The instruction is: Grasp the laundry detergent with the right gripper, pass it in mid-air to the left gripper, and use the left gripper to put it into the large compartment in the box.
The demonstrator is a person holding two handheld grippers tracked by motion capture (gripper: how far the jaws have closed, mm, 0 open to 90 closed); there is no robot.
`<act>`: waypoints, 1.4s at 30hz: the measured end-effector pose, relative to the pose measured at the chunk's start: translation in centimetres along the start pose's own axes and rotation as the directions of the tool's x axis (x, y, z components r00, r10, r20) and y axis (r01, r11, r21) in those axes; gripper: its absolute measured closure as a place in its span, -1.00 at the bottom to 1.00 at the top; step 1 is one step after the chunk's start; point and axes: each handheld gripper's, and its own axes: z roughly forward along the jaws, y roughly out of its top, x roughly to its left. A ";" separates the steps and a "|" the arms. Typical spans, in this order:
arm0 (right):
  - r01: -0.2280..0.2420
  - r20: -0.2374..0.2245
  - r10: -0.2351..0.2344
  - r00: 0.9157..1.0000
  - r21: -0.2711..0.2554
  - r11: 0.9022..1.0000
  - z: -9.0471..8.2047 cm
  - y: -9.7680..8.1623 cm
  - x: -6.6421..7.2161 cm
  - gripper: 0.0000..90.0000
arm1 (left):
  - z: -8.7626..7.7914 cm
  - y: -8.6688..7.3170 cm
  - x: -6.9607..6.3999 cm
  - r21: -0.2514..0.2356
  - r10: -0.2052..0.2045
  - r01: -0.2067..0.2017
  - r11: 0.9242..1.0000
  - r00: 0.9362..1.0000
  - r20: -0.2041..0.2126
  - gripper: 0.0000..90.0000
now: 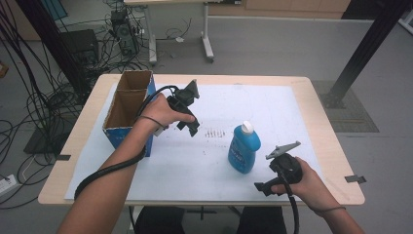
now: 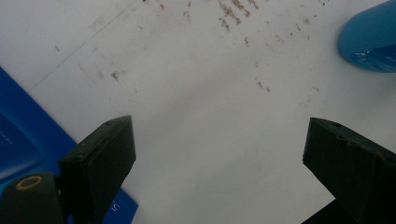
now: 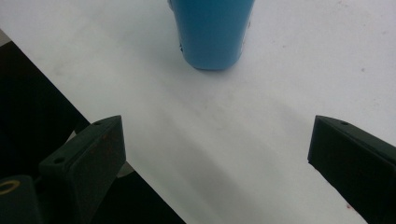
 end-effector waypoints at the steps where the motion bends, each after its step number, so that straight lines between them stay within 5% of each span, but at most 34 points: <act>1: -0.002 -0.001 0.002 1.000 -0.013 1.000 0.2 -0.3 0.0 -0.92 | 0.0 0.0 -0.1 -0.001 0.001 -0.001 1.000 1.000 0.004 -0.78; 8: -0.007 -0.014 0.006 1.000 -0.111 0.994 0.8 -1.1 -0.1 -0.92 | 0.2 0.0 -0.4 0.000 0.005 -0.005 1.000 1.000 -0.003 -0.78; 11: 0.008 -0.019 -0.012 1.000 -0.178 0.984 1.4 -1.4 0.0 -0.92 | 0.3 -0.1 -0.3 0.000 0.005 -0.005 1.000 1.000 -0.001 -0.78; 21: 0.022 -0.023 -0.029 0.999 -0.278 0.960 2.7 -1.6 0.1 -0.94 | 0.4 -0.1 0.0 -0.001 0.001 -0.001 1.000 1.000 0.004 -0.78; 37: 0.019 -0.033 -0.034 0.999 -0.371 0.929 4.2 -1.3 -0.1 -0.95 | 0.4 0.0 0.7 -0.008 -0.008 0.008 1.000 1.000 0.013 -0.78; 42: 0.005 -0.040 -0.023 0.999 -0.414 0.910 4.7 -1.2 -0.2 -0.95 | 0.5 0.0 0.9 -0.011 -0.012 0.012 1.000 1.000 0.020 -0.78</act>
